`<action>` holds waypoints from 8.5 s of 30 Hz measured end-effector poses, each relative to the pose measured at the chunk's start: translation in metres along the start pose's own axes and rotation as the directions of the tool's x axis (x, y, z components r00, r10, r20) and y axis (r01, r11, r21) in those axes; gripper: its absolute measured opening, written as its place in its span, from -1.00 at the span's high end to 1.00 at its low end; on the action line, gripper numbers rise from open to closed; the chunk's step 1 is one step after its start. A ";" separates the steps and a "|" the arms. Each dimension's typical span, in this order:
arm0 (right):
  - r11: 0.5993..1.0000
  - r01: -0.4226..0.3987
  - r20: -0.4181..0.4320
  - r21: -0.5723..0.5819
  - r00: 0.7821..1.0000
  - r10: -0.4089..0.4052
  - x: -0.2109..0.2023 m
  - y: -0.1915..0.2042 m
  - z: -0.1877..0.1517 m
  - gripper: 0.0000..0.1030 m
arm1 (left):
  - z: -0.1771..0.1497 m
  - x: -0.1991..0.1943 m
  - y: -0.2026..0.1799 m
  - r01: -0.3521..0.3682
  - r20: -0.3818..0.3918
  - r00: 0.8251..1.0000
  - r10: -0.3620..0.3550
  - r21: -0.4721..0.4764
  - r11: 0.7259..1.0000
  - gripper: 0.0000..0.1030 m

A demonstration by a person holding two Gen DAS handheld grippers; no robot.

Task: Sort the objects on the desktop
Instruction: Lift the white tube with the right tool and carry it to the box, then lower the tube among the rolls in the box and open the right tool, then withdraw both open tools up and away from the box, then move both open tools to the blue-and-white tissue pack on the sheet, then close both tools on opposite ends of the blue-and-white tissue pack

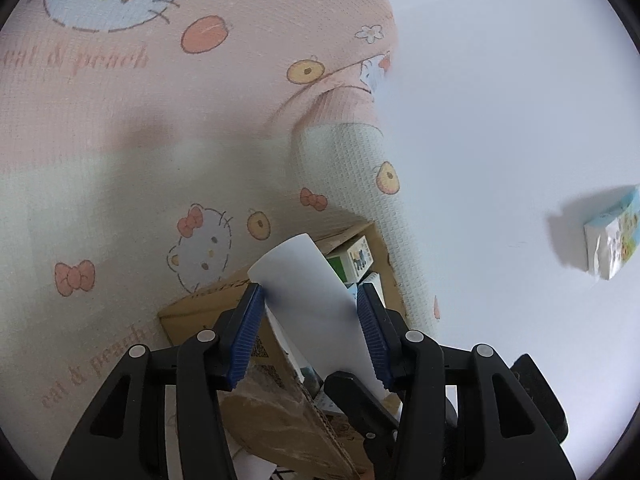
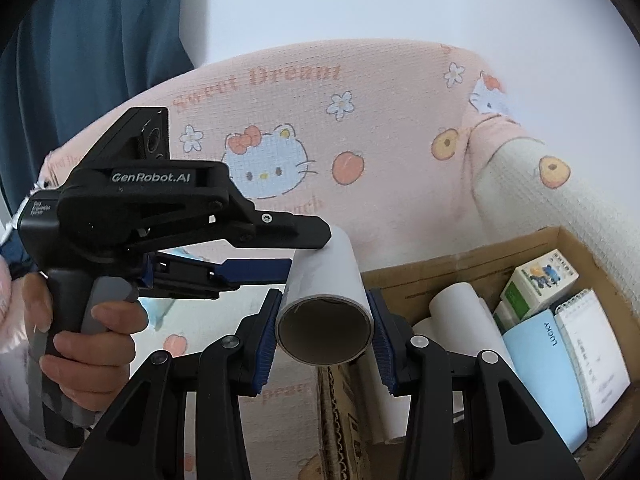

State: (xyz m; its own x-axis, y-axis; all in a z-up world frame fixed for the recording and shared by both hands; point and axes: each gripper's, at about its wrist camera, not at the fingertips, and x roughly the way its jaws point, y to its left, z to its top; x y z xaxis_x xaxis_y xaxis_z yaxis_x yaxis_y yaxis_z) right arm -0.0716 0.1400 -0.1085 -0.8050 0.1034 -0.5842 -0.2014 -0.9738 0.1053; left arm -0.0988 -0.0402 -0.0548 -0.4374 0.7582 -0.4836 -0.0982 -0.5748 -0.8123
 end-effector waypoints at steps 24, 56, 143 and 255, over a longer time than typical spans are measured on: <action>0.994 0.099 -0.262 -0.046 0.959 -0.108 0.003 -0.049 -0.003 0.22 | -0.019 0.058 -0.052 -0.091 -0.138 0.982 0.130 0.260 0.961 0.17; 0.998 0.069 -0.374 -0.001 0.925 -0.065 0.003 -0.066 -0.018 0.20 | -0.022 0.097 -0.048 -0.233 -0.224 0.922 0.317 0.333 0.913 0.32; 0.915 0.387 -0.304 -0.116 0.863 -0.404 -0.058 0.023 -0.021 0.66 | -0.089 -0.035 -0.066 -0.407 0.166 0.906 0.390 0.596 0.692 -0.34; 0.986 -0.166 -0.436 0.001 0.887 0.149 0.188 0.117 -0.113 -0.22 | -0.060 -0.056 0.208 -0.369 0.048 0.927 0.372 -0.062 0.927 0.20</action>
State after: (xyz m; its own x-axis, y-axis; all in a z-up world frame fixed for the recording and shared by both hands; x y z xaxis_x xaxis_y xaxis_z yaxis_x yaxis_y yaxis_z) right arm -0.1833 0.0226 -0.2964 -0.5008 -0.1419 -0.8539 -0.0657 -0.9774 0.2009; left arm -0.0410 -0.1840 -0.2167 -0.4846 0.4744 -0.7349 0.1256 -0.7937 -0.5952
